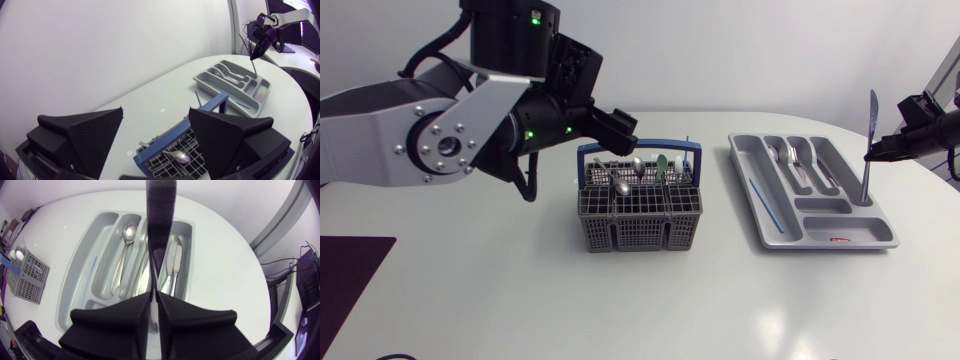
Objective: Unload the cutlery basket into the drawer organizer.
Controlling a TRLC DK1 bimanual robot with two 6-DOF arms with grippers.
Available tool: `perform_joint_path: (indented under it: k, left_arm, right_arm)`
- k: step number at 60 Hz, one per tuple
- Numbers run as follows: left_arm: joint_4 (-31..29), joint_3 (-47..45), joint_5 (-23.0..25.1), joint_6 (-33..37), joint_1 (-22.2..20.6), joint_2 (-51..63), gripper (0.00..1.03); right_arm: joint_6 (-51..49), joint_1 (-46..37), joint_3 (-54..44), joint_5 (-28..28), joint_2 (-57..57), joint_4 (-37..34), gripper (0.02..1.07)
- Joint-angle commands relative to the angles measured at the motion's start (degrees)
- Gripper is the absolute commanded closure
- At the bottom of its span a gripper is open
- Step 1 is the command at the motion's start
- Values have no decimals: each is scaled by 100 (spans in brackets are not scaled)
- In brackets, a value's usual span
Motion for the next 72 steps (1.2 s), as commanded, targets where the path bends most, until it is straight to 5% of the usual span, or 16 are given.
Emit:
perform_joint_path:
  k: [1, 61, 72]
  left_arm:
    - [94, -185, -31, 57, 87, -156, 13]
    - [234, -730, -31, 22, 394, -542, 13]
    - [146, -827, -31, 13, 500, -718, 13]
  right_arm:
    - [-31, -4, 273, 90, 255, -15, 96]
    - [1085, 506, 1196, 1320, 1837, 503, 93]
    - [1112, 550, 976, 1338, 1608, 670, 56]
